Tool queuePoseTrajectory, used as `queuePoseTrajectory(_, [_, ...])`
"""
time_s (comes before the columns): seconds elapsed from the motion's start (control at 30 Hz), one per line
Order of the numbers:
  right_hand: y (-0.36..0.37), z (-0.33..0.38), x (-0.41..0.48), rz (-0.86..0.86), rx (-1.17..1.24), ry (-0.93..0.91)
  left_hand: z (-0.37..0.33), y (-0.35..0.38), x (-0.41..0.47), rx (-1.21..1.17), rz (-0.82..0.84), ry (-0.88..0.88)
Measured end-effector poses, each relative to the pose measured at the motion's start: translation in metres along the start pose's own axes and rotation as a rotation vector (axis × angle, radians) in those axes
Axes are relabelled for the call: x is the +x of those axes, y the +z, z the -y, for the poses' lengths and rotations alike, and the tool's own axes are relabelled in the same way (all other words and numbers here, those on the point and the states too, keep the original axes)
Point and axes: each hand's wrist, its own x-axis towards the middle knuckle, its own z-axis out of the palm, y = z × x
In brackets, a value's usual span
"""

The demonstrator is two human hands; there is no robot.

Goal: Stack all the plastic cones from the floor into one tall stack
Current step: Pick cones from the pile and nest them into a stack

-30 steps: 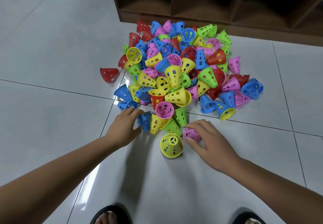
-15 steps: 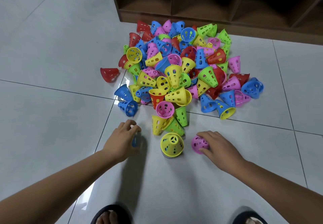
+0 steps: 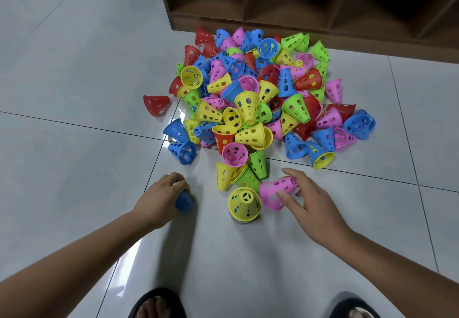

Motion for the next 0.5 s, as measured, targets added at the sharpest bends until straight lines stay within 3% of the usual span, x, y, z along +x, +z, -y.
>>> queuePoseTrajectory(0.23, [-0.018,0.06,-0.013,-0.12,0.234,-0.134,-0.022,-0.024,0.0,-0.195,-0.206,-0.037])
queuePoseTrajectory(0.5, [-0.005,0.069,-0.017,0.062,0.034,-0.267,-0.095,-0.078,-0.016,-0.616,-0.353,-0.016])
